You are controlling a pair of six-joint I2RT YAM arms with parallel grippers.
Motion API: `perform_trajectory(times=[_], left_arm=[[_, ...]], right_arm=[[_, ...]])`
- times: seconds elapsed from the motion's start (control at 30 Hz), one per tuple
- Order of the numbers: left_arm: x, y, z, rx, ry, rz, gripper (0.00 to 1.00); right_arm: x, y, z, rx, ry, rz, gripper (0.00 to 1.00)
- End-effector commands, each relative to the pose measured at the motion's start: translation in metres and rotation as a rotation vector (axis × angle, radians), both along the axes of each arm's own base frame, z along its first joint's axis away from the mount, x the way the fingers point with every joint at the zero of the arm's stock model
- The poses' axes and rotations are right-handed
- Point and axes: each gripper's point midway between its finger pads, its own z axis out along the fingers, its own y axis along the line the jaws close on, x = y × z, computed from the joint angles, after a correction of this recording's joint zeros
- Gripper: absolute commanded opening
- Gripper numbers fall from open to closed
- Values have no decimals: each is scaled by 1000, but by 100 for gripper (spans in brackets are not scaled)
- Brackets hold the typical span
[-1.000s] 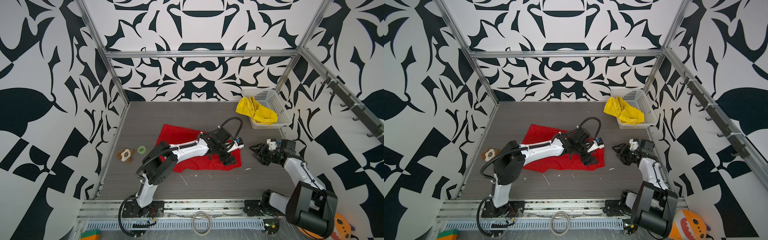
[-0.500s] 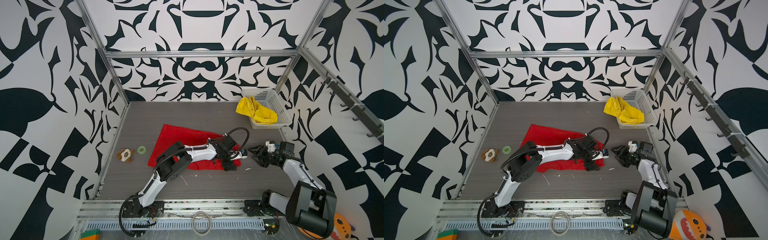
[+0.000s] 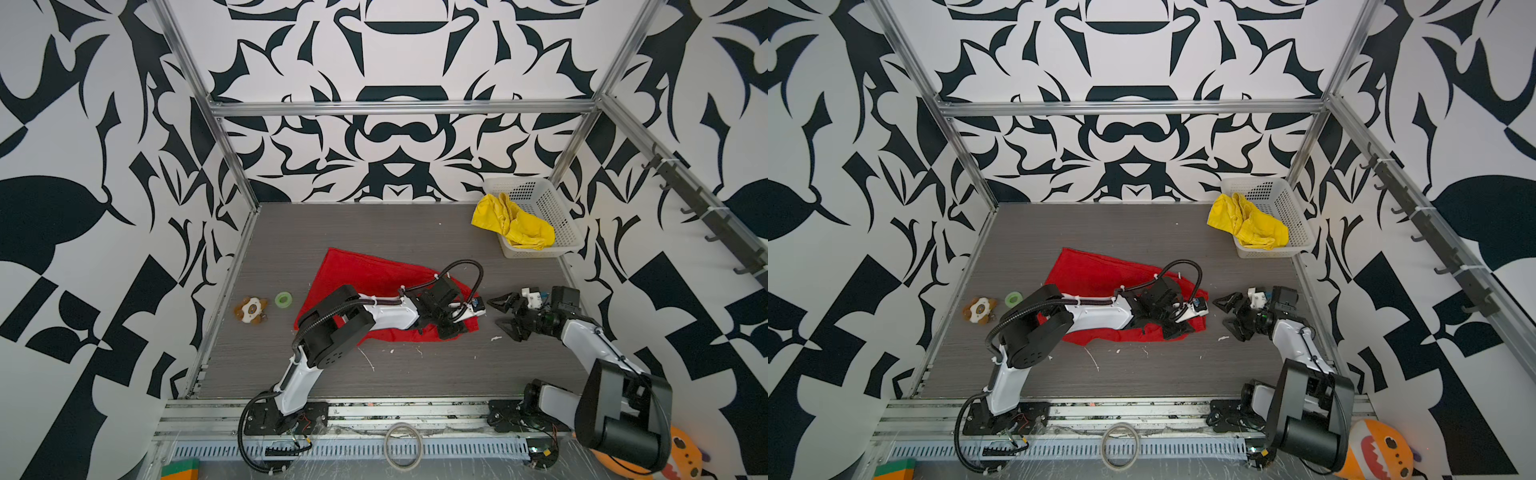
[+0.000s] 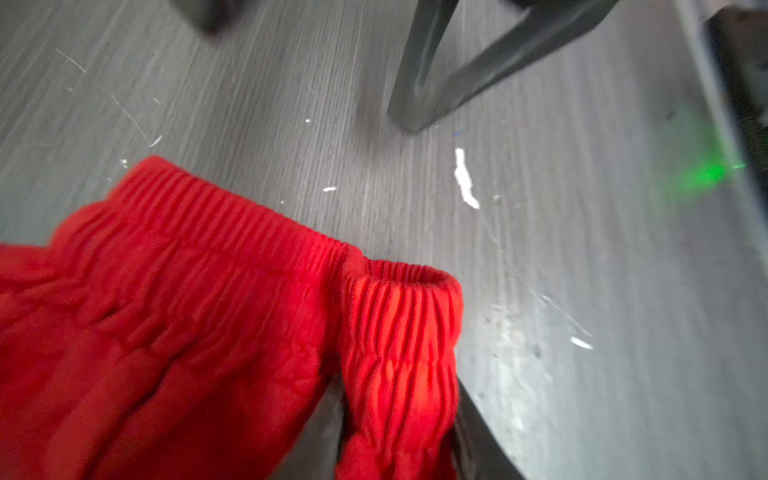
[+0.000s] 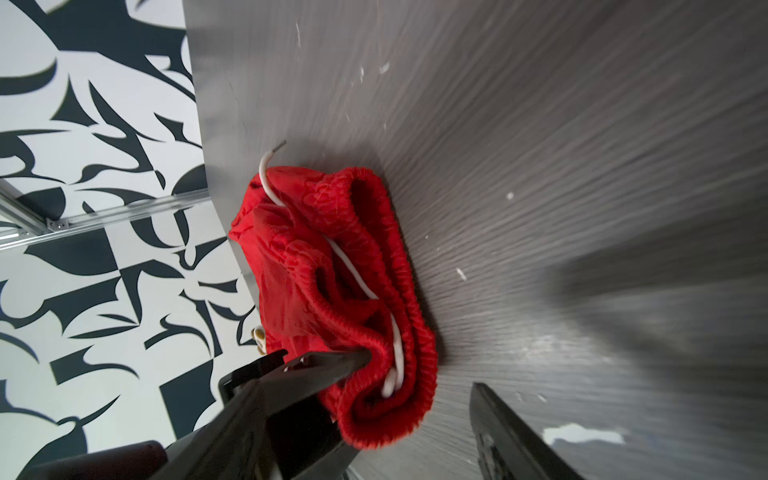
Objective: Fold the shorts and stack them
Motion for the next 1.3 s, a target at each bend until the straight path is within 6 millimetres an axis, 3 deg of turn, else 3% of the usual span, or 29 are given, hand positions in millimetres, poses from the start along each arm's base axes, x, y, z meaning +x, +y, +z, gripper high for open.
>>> perform_trajectory(times=[0.0, 0.23, 0.47, 0.53, 0.6, 0.67, 0.83, 1.03, 1.27], left_arm=[[-3, -10, 50, -184, 46, 5, 35], [-6, -10, 60, -238, 73, -1, 36], [-6, -13, 69, -270, 67, -8, 35], [-4, -13, 68, -261, 64, 2, 36], [1, -12, 67, -253, 58, 31, 39], [7, -10, 72, -252, 62, 76, 50], [24, 3, 86, -255, 129, 199, 72], [55, 40, 110, -237, 242, 394, 79], [99, 126, 119, -225, 397, 740, 79]], right_arm=[[6, 16, 3, 59, 5, 30, 82], [24, 48, 7, 121, -22, 78, 83], [26, 70, -6, 141, 3, 120, 82], [27, 74, -5, 146, -5, 125, 73], [28, 73, -5, 116, -11, 127, 57], [22, 67, -6, 24, 7, 147, 43], [9, 42, 9, -218, 21, 187, 28], [14, 29, 47, -344, -16, 200, 15], [18, 7, 92, -566, -4, 261, 11]])
